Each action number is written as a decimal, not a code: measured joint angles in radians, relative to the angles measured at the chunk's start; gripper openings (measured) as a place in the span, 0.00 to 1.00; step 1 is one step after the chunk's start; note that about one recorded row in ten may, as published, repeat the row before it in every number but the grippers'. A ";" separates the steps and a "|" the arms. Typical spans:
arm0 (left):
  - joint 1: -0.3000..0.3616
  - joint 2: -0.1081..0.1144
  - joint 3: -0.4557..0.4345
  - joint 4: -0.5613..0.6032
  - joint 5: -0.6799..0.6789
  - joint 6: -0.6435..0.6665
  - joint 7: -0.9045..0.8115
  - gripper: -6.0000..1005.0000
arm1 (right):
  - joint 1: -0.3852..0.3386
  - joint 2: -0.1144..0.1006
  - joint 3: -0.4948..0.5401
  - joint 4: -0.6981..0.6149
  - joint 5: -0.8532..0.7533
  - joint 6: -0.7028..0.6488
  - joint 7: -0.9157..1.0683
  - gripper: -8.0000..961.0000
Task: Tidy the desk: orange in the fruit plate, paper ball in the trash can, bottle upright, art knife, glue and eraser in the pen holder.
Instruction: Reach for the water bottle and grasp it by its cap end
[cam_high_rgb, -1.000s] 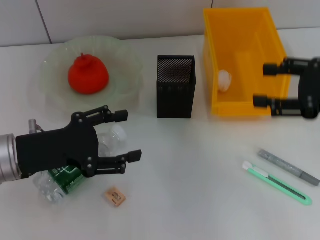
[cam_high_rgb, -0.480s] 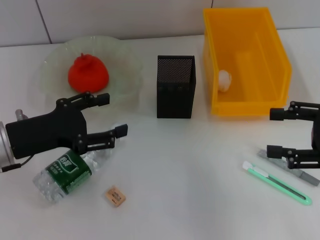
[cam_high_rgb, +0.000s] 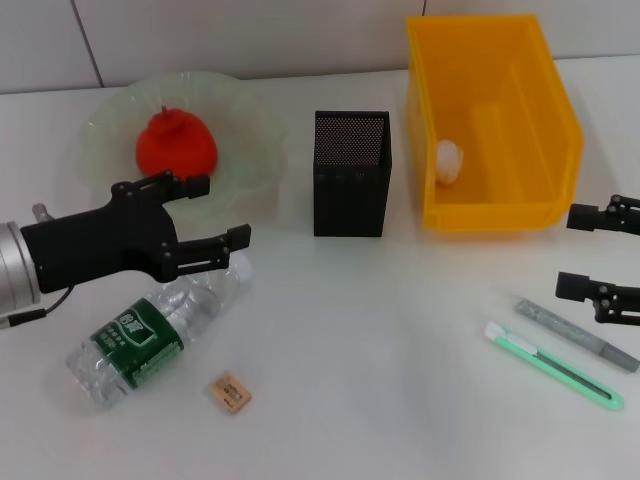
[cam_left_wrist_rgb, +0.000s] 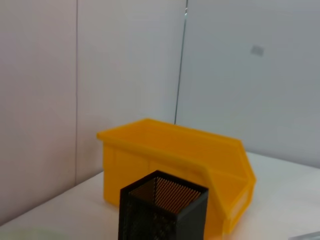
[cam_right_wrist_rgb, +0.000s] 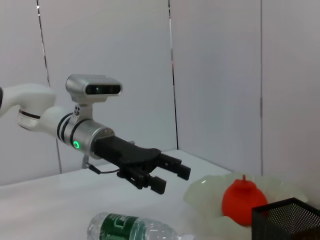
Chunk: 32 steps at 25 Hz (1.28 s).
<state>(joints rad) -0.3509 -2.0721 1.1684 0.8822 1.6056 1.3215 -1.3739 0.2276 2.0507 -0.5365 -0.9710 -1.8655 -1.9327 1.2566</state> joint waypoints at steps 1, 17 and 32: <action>0.000 0.000 0.000 0.000 0.000 0.000 0.000 0.86 | 0.000 0.000 0.000 0.000 0.000 0.000 0.000 0.79; 0.059 0.002 0.161 0.600 0.445 -0.089 -0.639 0.86 | 0.012 -0.003 0.017 0.100 0.003 0.021 -0.049 0.79; 0.064 0.002 0.393 0.774 0.704 -0.116 -0.990 0.86 | 0.019 0.002 0.018 0.104 0.008 0.086 -0.033 0.79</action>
<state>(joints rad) -0.2873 -2.0705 1.5615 1.6558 2.3095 1.2058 -2.3636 0.2465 2.0529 -0.5184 -0.8668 -1.8575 -1.8470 1.2233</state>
